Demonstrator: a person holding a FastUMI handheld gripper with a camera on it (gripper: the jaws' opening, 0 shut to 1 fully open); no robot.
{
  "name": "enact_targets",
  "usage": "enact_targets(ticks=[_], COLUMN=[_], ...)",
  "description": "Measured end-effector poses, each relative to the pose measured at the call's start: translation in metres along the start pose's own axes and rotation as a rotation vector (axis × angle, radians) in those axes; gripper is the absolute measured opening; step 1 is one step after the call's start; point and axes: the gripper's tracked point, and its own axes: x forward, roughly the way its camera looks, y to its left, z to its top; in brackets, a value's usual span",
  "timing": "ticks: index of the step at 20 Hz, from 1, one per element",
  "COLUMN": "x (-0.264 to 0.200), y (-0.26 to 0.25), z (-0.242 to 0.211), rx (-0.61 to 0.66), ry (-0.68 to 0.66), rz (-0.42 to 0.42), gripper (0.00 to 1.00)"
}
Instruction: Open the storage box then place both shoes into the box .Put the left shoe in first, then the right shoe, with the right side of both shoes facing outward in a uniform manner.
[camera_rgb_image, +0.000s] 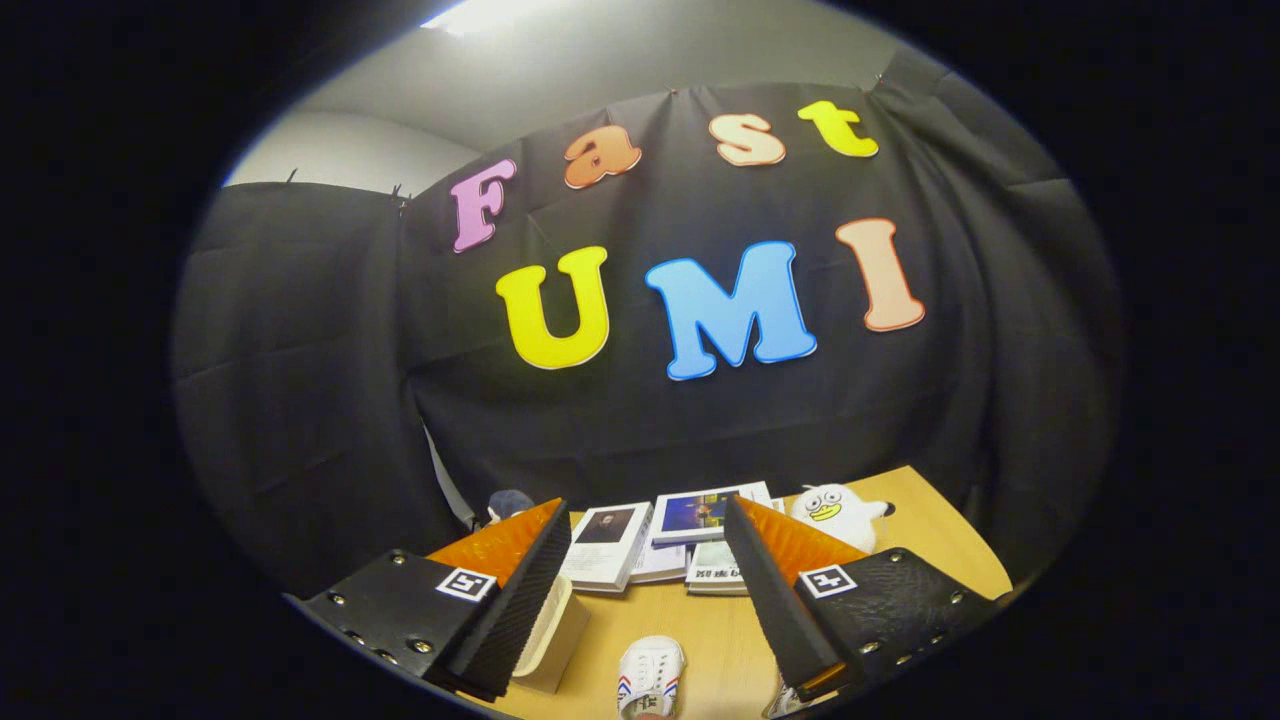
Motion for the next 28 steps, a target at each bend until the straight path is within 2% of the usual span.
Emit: enact_targets(ticks=[3, 8, 12, 21, 25, 28], x=[0.019, 0.045, 0.060, 0.074, 0.080, 0.077], y=[0.017, 0.050, 0.076, 0.109, 0.120, 0.135], z=[-0.036, -0.097, -0.143, -0.227, -0.262, -0.265], rx=[0.025, 0.140, 0.234, 0.434, 0.587, 0.762], ry=[0.089, 0.275, 0.405, 0.630, 0.737, 0.795], rz=[0.074, 0.192, 0.277, 0.401, 0.451, 0.508], gripper=[0.95, 0.95, 0.91, 0.91, 0.91, 0.91])
